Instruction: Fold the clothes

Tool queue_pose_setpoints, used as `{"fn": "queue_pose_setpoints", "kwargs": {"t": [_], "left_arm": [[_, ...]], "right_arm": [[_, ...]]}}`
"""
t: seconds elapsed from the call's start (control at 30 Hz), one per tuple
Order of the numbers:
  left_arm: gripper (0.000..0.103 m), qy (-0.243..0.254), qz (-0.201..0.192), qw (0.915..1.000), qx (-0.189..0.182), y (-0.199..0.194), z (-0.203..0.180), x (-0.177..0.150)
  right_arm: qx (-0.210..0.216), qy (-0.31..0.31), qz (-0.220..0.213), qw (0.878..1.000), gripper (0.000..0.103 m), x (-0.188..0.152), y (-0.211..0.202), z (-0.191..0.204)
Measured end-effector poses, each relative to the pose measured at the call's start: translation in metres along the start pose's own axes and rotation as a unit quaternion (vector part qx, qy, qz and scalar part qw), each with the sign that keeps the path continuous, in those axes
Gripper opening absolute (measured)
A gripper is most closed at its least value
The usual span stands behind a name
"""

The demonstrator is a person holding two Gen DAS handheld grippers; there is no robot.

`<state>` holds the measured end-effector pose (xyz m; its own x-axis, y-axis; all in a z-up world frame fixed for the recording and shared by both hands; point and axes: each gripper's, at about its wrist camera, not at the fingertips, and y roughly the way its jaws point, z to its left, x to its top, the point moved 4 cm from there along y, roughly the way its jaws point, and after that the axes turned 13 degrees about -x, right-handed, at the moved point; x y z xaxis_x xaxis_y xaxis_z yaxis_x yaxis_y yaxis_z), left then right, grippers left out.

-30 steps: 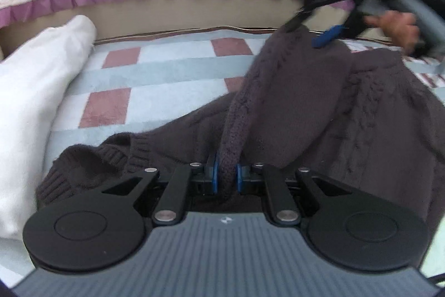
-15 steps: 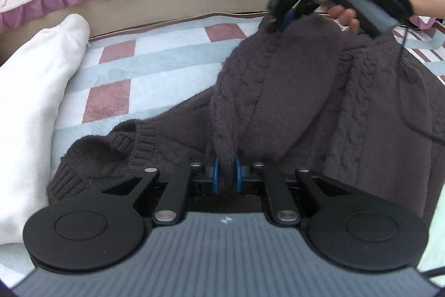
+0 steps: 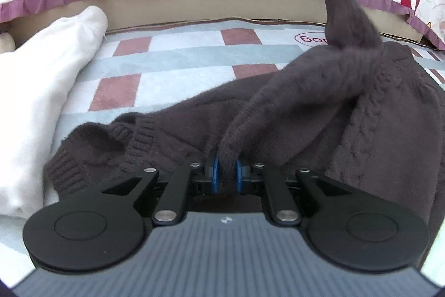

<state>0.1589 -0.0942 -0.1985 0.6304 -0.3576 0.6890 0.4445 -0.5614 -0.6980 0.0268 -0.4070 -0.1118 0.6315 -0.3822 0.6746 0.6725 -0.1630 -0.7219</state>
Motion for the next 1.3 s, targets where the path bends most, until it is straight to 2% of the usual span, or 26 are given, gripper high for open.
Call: {"fn": "queue_pose_setpoints", "kwargs": {"t": [0.1,0.17,0.2,0.23,0.27,0.33,0.37,0.53,0.63,0.73,0.8,0.83,0.87,0.9,0.97,1.07,1.13,1.17,1.23,1.3], "left_arm": [[0.012,0.013,0.006,0.9998,0.012,0.002,-0.005,-0.001],[0.012,0.024,0.012,0.9995,0.019,0.003,-0.009,-0.002],[0.012,0.025,0.012,0.9994,0.020,0.003,-0.008,-0.003],[0.012,0.026,0.012,0.9994,0.021,0.003,-0.008,-0.004],[0.013,0.026,0.012,0.9994,0.022,0.003,-0.008,-0.005],[0.015,0.017,0.012,0.9995,0.024,0.002,-0.005,-0.006],[0.015,0.012,0.015,0.9994,0.027,0.002,-0.004,-0.008],[0.015,0.056,0.036,0.9974,0.027,0.003,-0.011,-0.011],[0.016,0.031,0.031,0.9988,0.019,0.001,-0.005,-0.009],[0.016,0.017,0.028,0.9994,0.014,0.001,-0.002,-0.007],[0.016,0.025,0.029,0.9992,0.015,0.001,-0.003,-0.008],[0.016,0.030,0.029,0.9990,0.016,0.001,-0.004,-0.009],[0.016,0.033,0.028,0.9989,0.017,0.001,-0.004,-0.009],[0.016,0.031,0.025,0.9991,0.016,0.001,-0.004,-0.009],[0.016,0.019,0.022,0.9995,0.012,0.000,-0.001,-0.008],[0.019,0.006,0.022,0.9997,-0.004,-0.002,0.004,-0.006],[0.022,-0.011,0.014,0.9997,-0.018,-0.006,0.008,-0.003],[0.023,-0.021,0.009,0.9994,-0.025,-0.008,0.010,-0.002],[0.023,-0.039,0.004,0.9989,-0.027,-0.011,0.013,-0.002],[0.028,-0.055,0.000,0.9980,-0.030,-0.014,0.016,-0.003]], "right_arm": [[-0.005,0.011,0.056,0.998,0.009,-0.021,0.017,-0.014],[0.005,0.026,0.058,0.998,0.015,-0.016,0.023,-0.013],[0.014,0.030,0.054,0.998,0.025,-0.012,0.028,-0.009],[0.022,0.033,0.052,0.998,0.051,-0.006,0.034,-0.005],[0.028,0.039,0.052,0.997,0.061,0.000,0.043,-0.001],[0.044,0.057,0.062,0.996,0.061,0.015,0.065,0.004],[0.057,0.068,0.077,0.993,0.065,0.022,0.078,0.008],[0.106,0.134,0.138,0.976,0.067,0.037,0.129,0.015],[0.060,0.149,0.132,0.978,0.068,0.040,0.156,0.015],[0.035,0.161,0.122,0.979,0.068,0.044,0.182,0.018],[0.059,0.139,0.102,0.983,0.069,0.046,0.192,0.025],[0.082,0.119,0.095,0.985,0.063,0.045,0.193,0.029],[0.104,0.099,0.087,0.986,0.028,0.045,0.194,0.032],[0.114,0.077,0.078,0.987,0.017,0.044,0.192,0.035],[0.111,0.040,0.034,0.992,0.016,0.047,0.164,0.037],[0.118,0.012,-0.044,0.992,0.015,0.043,0.094,0.033],[0.101,-0.010,-0.082,0.991,0.015,0.028,0.043,0.026],[0.090,-0.015,-0.083,0.992,0.016,0.017,0.025,0.023],[0.060,-0.009,-0.024,0.998,0.025,-0.017,0.015,0.013],[0.002,-0.021,0.076,0.997,0.035,-0.054,0.028,0.003]]}}
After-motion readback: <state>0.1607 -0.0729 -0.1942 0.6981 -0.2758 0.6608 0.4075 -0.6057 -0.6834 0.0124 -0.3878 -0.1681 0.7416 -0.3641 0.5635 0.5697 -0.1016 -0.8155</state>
